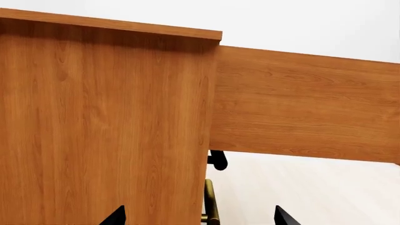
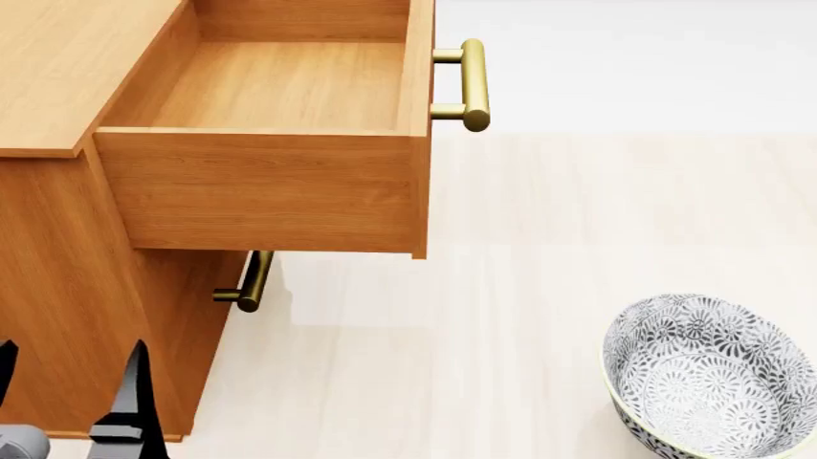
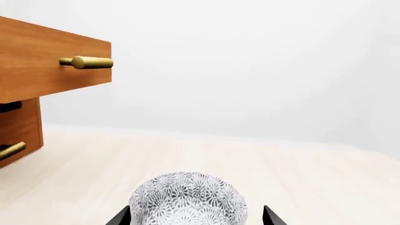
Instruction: Put the ketchup in the top drawer of the cabinet.
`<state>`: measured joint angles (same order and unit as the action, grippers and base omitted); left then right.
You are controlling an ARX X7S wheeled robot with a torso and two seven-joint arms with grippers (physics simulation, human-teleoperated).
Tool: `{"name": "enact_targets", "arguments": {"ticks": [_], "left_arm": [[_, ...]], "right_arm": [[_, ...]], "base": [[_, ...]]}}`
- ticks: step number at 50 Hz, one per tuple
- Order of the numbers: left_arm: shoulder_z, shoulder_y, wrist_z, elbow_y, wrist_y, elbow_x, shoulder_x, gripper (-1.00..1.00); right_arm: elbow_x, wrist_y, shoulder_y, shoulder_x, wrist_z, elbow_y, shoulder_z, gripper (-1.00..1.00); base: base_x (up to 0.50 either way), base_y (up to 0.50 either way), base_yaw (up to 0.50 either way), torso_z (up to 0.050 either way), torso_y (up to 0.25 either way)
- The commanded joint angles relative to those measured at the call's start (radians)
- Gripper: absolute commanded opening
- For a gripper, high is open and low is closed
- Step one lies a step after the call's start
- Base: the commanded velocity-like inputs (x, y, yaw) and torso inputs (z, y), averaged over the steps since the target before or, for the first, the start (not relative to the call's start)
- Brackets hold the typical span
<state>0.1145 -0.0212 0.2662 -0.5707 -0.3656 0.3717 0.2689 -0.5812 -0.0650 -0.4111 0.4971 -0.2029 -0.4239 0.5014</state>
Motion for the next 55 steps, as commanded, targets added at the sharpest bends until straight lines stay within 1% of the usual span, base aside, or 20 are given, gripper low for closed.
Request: {"name": "enact_targets", "arguments": {"ticks": [1,13,32,55], "left_arm": [[0.001,0.001,-0.001,0.007,0.009,0.008,0.004,1.0],[0.005,0.0,0.008,-0.002,0.001,0.013,0.01,1.0],[0.007,-0.004,0.015,0.002,0.004,0.02,0.016,1.0],[0.009,0.008,0.021,0.01,0.024,0.025,0.02,1.0]], "right_arm": [[-0.01,0.061,-0.083,-0.048,-0.024,-0.001,0.059,1.0],[0.007,0.129,-0.102,-0.09,-0.068,0.07,0.067,1.0],[0.043,0.179,-0.104,-0.136,-0.081,0.134,0.058,1.0],[0.084,0.219,-0.074,-0.16,-0.1,0.227,0.027,1.0]], "base": [[0.0,0.0,0.0,0.0,0.0],[0.0,0.0,0.0,0.0,0.0],[0.0,0.0,0.0,0.0,0.0],[0.0,0.0,0.0,0.0,0.0]]}}
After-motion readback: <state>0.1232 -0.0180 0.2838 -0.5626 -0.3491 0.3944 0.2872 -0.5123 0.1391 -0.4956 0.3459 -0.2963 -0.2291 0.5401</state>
